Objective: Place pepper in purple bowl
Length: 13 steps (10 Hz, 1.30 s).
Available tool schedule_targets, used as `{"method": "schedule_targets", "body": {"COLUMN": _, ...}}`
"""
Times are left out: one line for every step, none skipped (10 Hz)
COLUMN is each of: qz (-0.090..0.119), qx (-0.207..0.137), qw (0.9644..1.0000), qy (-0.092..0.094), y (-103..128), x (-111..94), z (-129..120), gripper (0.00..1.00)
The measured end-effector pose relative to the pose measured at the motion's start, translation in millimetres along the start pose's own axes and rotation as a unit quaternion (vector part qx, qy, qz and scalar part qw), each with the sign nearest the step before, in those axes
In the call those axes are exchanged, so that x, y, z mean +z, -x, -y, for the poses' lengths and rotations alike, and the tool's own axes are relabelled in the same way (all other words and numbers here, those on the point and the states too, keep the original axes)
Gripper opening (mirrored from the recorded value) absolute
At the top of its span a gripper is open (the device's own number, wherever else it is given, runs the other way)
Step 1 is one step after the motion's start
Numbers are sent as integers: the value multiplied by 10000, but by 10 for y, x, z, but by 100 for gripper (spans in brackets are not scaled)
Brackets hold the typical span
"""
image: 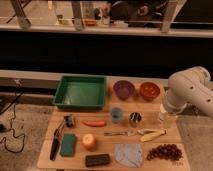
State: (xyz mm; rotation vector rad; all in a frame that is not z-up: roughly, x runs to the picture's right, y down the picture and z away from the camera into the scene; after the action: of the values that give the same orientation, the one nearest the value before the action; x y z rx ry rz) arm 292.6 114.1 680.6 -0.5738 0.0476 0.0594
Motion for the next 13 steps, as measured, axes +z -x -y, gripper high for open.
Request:
{"method": "schedule_targets", "body": {"qz": 0, "qx": 0, "qw": 10000, "qy": 0, "y": 0, "x": 0, "z": 0, "gripper": 80}}
{"method": "schedule_targets", "body": {"qz": -3, "qx": -11, "qw": 10000, "qy": 10, "y": 3, "x": 3, "z": -21, "gripper": 80}}
{"method": "schedule_targets", "body": {"qz": -9, "qx": -47, "qw": 10000, "qy": 6, "y": 24, "x": 2, "z": -42, "gripper": 80}}
{"method": "schedule_targets", "body": {"qz": -13, "qx": -95, "qw": 10000, "qy": -8, "y": 63, "x": 17, "z": -68, "gripper": 80}}
{"method": "schedule_targets", "body": {"qz": -22, "qx": -159, "qw": 9999, "qy": -16, "y": 116, "x": 36, "z": -97, "gripper": 80}}
{"method": "schedule_targets", "body": {"qz": -16, "qx": -219, "qw": 9998, "qy": -7, "y": 179, "x": 61, "z": -133, "gripper": 80}}
{"method": "schedule_targets", "body": {"qz": 1, "qx": -319, "qw": 9995, "qy": -2, "y": 303, "x": 88, "z": -189, "gripper": 80}}
{"method": "schedule_targets", "body": {"qz": 26, "qx": -428, "qw": 9991, "qy": -5, "y": 422, "x": 92, "z": -238, "gripper": 80}}
{"method": "schedule_targets", "body": {"qz": 47, "qx": -525, "qw": 9986, "qy": -12, "y": 509, "x": 82, "z": -291, "gripper": 80}}
{"method": "schedule_targets", "body": {"qz": 93, "qx": -598, "qw": 9982, "qy": -25, "y": 593, "x": 59, "z": -341, "gripper": 80}}
{"method": "schedule_targets", "body": {"qz": 177, "qx": -762, "qw": 9969, "qy": -53, "y": 737, "x": -2, "z": -423, "gripper": 80}}
{"method": "schedule_targets", "body": {"qz": 275, "qx": -896, "qw": 9956, "qy": -63, "y": 850, "x": -54, "z": -500, "gripper": 80}}
{"method": "schedule_targets", "body": {"qz": 326, "qx": -989, "qw": 9945, "qy": -81, "y": 899, "x": -81, "z": -538, "gripper": 80}}
